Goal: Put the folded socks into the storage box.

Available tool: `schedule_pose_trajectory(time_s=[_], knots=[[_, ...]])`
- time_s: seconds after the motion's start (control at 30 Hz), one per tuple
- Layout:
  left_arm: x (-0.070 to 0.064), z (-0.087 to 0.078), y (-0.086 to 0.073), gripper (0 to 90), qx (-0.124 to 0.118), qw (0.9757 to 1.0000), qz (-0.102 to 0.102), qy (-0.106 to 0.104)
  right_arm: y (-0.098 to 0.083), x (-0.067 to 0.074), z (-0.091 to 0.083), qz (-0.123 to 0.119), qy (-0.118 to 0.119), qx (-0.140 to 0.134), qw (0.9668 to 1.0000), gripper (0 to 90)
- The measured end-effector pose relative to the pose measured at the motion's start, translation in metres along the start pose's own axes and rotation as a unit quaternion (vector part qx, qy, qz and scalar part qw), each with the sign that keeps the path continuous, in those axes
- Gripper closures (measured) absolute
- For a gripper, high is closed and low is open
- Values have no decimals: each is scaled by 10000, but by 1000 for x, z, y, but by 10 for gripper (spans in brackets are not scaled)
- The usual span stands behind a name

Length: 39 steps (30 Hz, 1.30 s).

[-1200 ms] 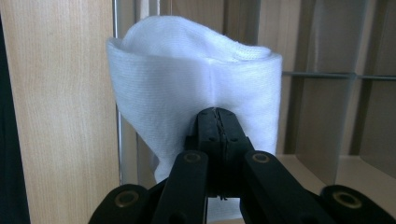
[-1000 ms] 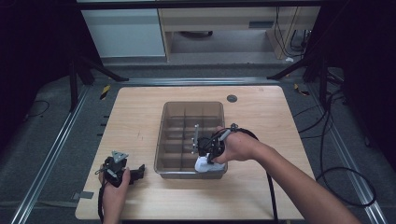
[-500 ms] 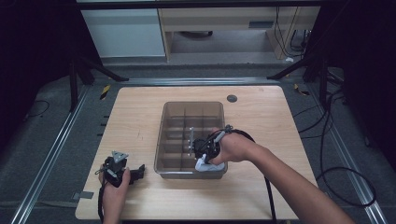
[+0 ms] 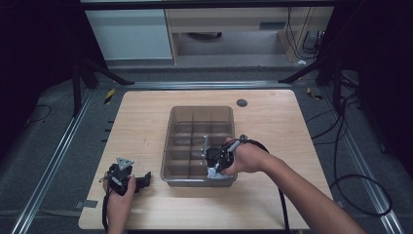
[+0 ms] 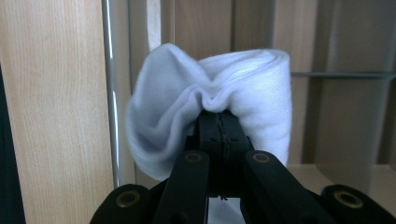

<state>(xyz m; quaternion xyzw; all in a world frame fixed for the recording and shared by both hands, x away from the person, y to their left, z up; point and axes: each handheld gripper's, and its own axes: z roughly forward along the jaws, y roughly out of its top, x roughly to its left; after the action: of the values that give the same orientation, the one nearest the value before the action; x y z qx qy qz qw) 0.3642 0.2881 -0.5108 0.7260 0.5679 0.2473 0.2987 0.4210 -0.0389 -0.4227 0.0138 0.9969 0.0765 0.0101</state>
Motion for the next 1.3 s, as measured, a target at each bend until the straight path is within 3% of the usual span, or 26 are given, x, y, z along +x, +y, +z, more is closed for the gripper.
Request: schedule_pose_trajectory(time_s=[0.17,0.5,0.67,1.07,1.3], knots=[[0,0,0,0,8,10000,10,0,0,3,15,-111,80,145,9998,900],[0,0,0,0,8,10000,12,-7,-2,3,14,-19,97,90,9999,900],[0,0,0,0,8,10000,11,-6,-4,5,10,-49,80,37,9999,899],[0,0,0,0,0,10000,9,-3,-6,0,-24,9,-158,-252,9996,889],[0,0,0,0,2,10000,9,-4,-5,-5,-25,68,-270,-306,9991,843]])
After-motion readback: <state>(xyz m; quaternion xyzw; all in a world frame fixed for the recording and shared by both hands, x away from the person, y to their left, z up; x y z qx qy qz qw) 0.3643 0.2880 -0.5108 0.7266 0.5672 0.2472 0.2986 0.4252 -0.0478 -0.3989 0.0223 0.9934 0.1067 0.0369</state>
